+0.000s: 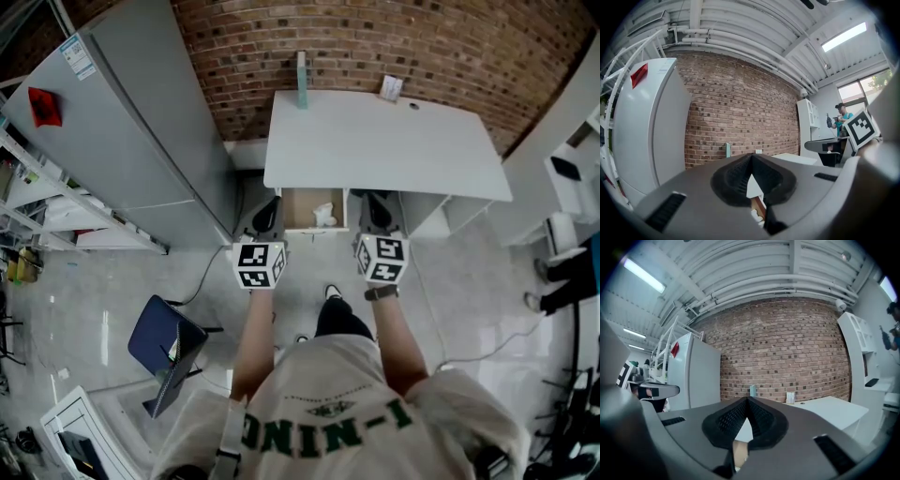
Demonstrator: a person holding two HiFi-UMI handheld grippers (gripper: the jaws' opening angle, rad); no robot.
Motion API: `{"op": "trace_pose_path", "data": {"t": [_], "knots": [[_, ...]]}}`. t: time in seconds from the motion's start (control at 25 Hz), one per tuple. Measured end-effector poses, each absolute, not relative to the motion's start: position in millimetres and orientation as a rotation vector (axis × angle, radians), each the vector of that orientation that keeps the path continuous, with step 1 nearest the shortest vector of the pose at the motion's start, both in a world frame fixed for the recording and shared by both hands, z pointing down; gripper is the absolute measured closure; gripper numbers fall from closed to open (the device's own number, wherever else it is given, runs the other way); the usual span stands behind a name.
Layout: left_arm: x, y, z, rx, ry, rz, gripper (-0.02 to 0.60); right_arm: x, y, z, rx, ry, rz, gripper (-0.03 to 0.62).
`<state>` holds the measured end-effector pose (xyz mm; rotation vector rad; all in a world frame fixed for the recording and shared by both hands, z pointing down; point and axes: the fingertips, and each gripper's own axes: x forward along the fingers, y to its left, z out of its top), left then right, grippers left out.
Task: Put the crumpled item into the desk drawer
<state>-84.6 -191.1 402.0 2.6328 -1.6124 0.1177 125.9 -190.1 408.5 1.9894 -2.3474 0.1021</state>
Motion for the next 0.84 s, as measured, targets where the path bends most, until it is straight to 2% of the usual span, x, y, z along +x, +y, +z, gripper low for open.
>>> {"op": "trace_pose_path", "data": {"t": [0.84], "knots": [[-79,-216,411,2.618,-1.611,0.117,0.583,130,-214,430,1.952,-2.357,0.177,0.591]]}}
